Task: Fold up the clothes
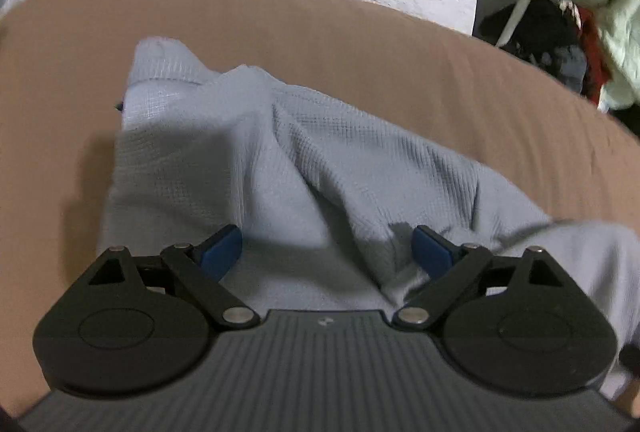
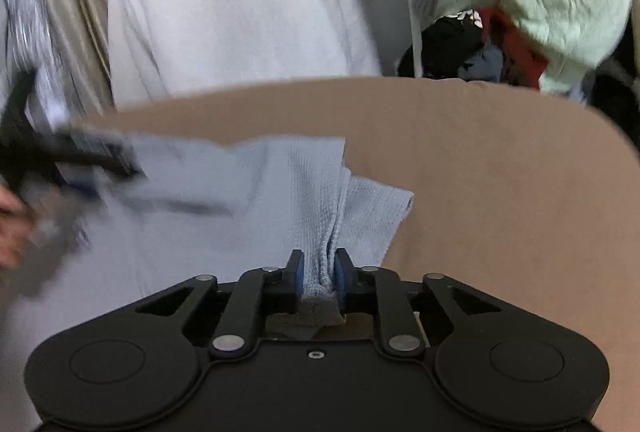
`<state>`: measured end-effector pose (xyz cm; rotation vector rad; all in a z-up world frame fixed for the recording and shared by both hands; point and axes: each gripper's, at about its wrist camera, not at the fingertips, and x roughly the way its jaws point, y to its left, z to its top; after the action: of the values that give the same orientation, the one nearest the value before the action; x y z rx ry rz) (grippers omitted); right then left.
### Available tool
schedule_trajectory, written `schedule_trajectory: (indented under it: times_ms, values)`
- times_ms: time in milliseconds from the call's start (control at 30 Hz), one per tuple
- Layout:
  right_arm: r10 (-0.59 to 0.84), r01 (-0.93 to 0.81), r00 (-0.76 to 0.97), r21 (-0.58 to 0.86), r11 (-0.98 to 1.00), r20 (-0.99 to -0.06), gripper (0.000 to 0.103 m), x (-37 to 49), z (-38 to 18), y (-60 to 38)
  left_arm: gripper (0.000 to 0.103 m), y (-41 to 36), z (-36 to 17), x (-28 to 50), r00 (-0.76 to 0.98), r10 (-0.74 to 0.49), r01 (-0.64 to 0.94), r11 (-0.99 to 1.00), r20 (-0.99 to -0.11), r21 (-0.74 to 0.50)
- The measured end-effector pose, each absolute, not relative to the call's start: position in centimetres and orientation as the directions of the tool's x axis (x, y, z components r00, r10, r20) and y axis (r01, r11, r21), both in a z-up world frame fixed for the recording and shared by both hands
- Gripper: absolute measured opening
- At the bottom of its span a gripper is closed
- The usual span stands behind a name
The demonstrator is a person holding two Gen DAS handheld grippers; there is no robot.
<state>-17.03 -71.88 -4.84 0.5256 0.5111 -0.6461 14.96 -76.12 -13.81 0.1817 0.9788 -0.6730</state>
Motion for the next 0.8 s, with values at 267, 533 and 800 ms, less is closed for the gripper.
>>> schedule_trajectory:
  times_ms: [267,533,800]
  values:
    - [-0.401,0.593,0.798,0.464,0.658,-0.451,0.045,-17.3,-8.3,-73.7,0.01,-77.1,-10.5,14.6,0.408,-0.502,0.726,0.684,-0.763,-0.062]
    - [-0.518,0.617,0.783,0.329,0.714,-0.345,0.006,-18.6,-2.1,-69.4,0.01,-78.5,-9.0,15.3,0.385,-0.598,0.757,0.64,-0.703,-0.131]
    - [-0.452,0.722,0.658,0.337,0.604,-0.602,0.018,-16.7,-7.4,-72.8,0.039,-77.9,-10.6,14.6,0.356,-0.601,0.72,0.664,-0.716,-0.199]
